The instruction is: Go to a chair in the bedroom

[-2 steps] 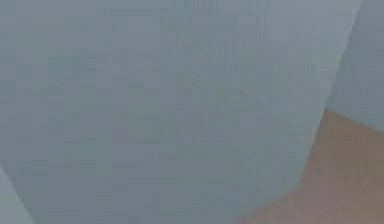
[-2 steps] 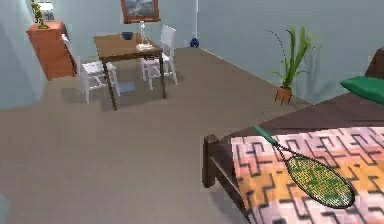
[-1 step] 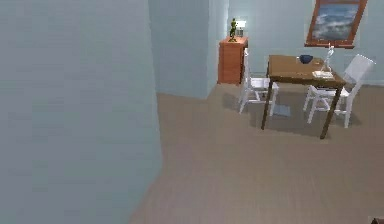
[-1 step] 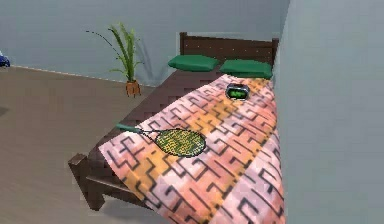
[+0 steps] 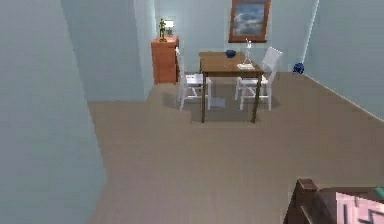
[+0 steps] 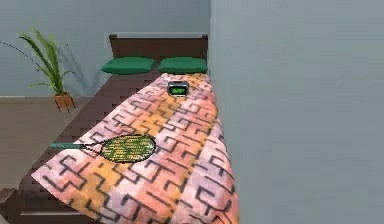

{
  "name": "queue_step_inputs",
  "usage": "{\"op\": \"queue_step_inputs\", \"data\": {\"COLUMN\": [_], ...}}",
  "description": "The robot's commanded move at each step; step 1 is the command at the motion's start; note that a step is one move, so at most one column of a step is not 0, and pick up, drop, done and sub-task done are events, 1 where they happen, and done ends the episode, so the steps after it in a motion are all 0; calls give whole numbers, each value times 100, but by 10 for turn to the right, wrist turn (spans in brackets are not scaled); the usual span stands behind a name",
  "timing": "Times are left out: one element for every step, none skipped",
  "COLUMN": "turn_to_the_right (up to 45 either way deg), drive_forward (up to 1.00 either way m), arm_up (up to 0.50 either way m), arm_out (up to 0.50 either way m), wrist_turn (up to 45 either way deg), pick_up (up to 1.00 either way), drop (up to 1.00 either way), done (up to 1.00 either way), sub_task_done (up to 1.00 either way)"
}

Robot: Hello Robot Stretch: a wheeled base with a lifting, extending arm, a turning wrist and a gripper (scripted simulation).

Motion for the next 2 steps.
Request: {"op": "queue_step_inputs", "data": {"turn_to_the_right": [0, 0], "drive_forward": [15, 100], "arm_up": [0, 0], "arm_out": [0, 0], "wrist_turn": [0, 0], "pick_up": [0, 0], "drop": [0, 0], "done": [0, 0], "sub_task_done": [0, 0]}}
